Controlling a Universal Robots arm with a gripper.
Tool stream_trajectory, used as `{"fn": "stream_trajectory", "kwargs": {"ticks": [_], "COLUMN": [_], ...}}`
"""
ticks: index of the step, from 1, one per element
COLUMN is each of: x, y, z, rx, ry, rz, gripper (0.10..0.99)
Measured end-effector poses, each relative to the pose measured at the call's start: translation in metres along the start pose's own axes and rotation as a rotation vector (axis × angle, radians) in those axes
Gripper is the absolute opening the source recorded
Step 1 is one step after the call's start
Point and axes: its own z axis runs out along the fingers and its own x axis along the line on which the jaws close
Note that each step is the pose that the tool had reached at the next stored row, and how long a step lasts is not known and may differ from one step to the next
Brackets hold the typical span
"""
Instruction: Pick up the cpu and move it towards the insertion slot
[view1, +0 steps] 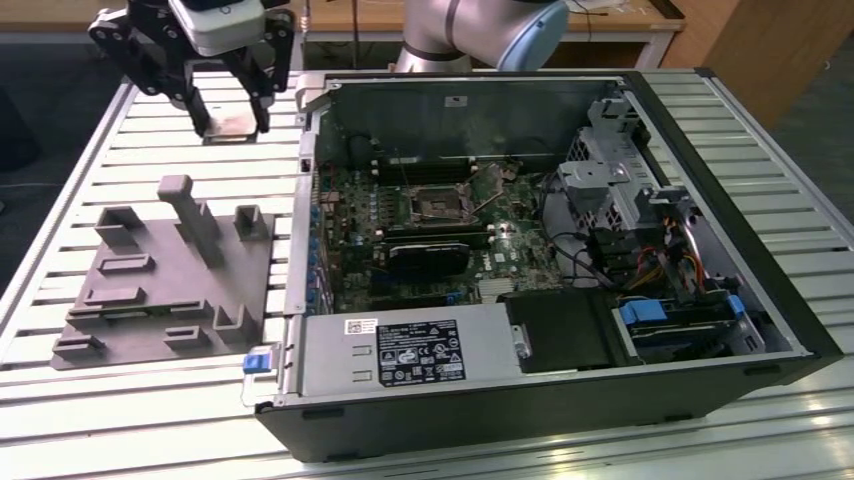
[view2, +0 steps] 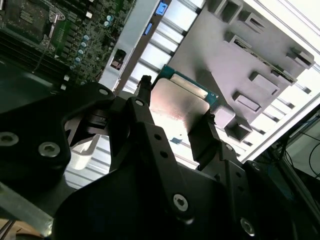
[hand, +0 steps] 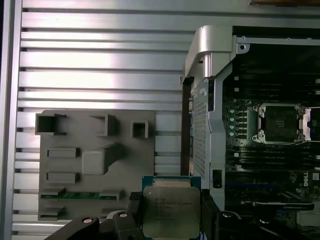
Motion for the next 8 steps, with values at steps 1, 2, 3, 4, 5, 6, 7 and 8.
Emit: {"fn": "stream_trajectory", "kwargs": {"ticks": [1, 2, 3, 4, 5, 6, 7, 8], "x": [-0.0014, -0.0030, -0.0044, -0.0058, -0.0072, -0.0086, -0.0100, -0.0114], "y": [0.0001, 0.0001, 0.0002, 0.0003, 0.0003, 0.0004, 0.0004, 0.0004], "z": [0.0000, 0.0000, 0.0000, 0.0000, 0.0000, 0.0000, 0.0000, 0.0000], "rx": [0.000, 0.000, 0.000, 0.000, 0.000, 0.000, 0.000, 0.000], "ry": [0.0000, 0.0000, 0.0000, 0.0000, 0.0000, 0.0000, 0.0001, 0.0001], "rz": [0.000, 0.000, 0.000, 0.000, 0.000, 0.000, 0.000, 0.000], "gripper": [0.545, 0.545, 0.545, 0.545, 0.545, 0.545, 0.545, 0.545]}}
